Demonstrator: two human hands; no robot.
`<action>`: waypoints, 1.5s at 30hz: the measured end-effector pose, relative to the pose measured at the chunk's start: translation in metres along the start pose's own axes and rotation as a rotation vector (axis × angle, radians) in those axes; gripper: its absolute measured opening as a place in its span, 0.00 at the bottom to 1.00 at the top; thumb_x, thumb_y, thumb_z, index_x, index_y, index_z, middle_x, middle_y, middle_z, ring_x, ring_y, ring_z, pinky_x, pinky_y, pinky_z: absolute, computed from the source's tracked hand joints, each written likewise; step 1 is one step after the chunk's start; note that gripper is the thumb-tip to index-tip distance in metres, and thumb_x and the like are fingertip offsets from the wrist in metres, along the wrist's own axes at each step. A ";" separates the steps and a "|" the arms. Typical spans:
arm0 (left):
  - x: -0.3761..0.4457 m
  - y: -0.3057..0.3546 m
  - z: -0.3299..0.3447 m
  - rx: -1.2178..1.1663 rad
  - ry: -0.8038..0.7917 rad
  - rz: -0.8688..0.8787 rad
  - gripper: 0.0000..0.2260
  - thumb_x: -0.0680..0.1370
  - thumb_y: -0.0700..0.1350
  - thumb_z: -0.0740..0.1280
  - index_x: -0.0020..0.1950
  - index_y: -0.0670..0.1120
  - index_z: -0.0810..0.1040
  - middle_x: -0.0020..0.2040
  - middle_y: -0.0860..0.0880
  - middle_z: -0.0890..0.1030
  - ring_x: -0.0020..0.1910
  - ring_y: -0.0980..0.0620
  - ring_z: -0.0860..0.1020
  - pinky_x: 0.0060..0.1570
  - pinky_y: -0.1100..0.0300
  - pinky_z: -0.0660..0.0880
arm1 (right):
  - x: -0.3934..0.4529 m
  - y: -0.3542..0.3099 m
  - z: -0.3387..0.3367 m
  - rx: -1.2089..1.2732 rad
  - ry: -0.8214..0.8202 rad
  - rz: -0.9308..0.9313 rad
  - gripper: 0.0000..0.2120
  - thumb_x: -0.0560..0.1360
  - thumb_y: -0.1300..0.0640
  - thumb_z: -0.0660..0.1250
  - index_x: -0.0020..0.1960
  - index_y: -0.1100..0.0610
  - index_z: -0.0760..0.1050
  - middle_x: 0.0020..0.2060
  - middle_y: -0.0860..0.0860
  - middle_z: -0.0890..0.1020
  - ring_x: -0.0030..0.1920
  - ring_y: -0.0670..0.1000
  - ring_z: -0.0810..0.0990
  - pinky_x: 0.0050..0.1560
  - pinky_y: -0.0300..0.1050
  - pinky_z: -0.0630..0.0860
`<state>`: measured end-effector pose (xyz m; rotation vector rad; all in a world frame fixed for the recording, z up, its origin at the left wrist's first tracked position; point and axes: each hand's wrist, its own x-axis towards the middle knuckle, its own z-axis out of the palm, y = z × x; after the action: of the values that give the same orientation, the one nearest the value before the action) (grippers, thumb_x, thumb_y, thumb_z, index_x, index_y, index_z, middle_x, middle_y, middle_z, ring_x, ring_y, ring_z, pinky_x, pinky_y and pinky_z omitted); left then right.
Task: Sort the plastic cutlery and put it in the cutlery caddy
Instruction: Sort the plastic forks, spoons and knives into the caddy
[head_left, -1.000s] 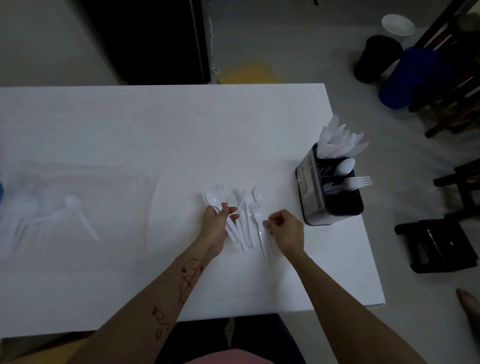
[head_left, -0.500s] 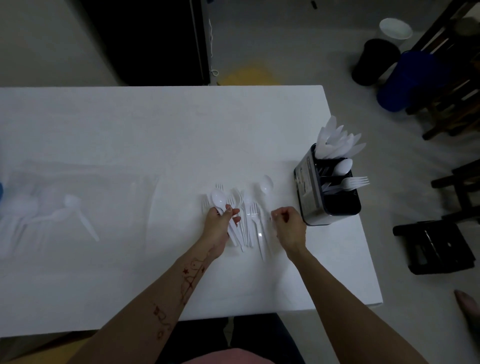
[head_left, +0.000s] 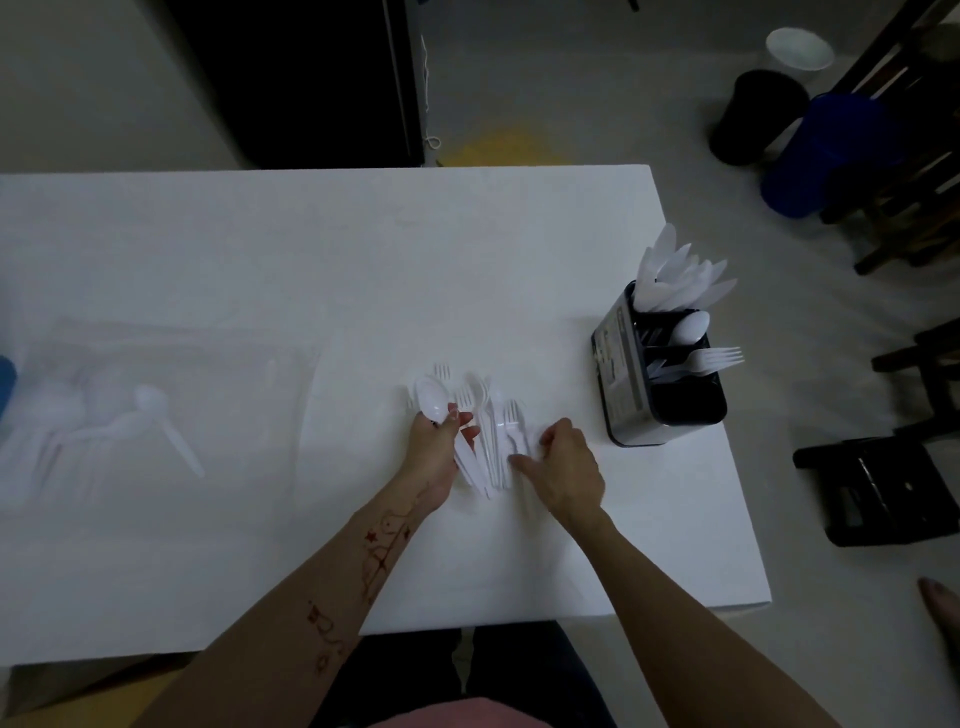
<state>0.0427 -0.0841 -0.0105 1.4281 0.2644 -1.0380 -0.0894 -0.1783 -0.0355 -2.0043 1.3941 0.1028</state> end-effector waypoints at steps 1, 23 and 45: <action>0.001 -0.001 -0.003 0.003 0.005 0.000 0.06 0.82 0.41 0.60 0.57 0.42 0.71 0.44 0.48 0.78 0.42 0.51 0.78 0.44 0.58 0.75 | 0.000 0.002 0.002 -0.014 -0.033 -0.014 0.19 0.70 0.45 0.74 0.52 0.53 0.69 0.46 0.49 0.76 0.45 0.51 0.78 0.44 0.48 0.78; -0.003 -0.008 -0.007 -0.029 -0.055 -0.025 0.04 0.82 0.38 0.59 0.56 0.42 0.71 0.46 0.47 0.78 0.44 0.50 0.79 0.45 0.59 0.75 | -0.001 -0.013 -0.009 -0.050 0.035 -0.044 0.08 0.76 0.51 0.64 0.48 0.56 0.73 0.42 0.50 0.78 0.40 0.51 0.76 0.41 0.44 0.70; -0.004 -0.004 -0.020 -0.093 0.032 -0.048 0.08 0.82 0.43 0.59 0.58 0.39 0.70 0.42 0.47 0.74 0.38 0.52 0.73 0.45 0.60 0.75 | -0.003 -0.020 0.007 -0.014 -0.058 -0.037 0.05 0.76 0.55 0.64 0.44 0.57 0.72 0.41 0.52 0.79 0.41 0.53 0.78 0.42 0.47 0.75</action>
<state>0.0461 -0.0636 -0.0146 1.3611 0.3675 -1.0292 -0.0712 -0.1679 -0.0296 -2.0216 1.3225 0.1532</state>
